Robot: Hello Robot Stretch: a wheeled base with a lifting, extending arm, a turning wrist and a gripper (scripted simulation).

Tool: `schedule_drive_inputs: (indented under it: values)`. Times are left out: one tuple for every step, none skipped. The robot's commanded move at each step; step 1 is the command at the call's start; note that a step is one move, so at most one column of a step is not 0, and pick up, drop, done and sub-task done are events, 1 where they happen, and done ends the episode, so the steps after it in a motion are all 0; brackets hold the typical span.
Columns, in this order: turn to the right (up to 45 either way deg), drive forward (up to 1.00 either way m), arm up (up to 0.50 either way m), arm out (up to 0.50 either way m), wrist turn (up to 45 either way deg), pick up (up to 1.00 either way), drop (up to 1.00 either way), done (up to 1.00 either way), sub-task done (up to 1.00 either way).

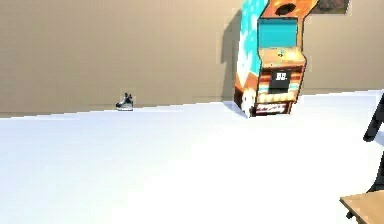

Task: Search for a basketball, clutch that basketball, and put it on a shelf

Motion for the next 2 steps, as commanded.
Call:
schedule_drive_inputs:
  values:
    - [0.0,0.0,0.0,0.0,45.0,0.0,0.0,0.0,0.0]
    - [0.0,0.0,0.0,0.0,15.0,0.0,0.0,0.0,0.0]
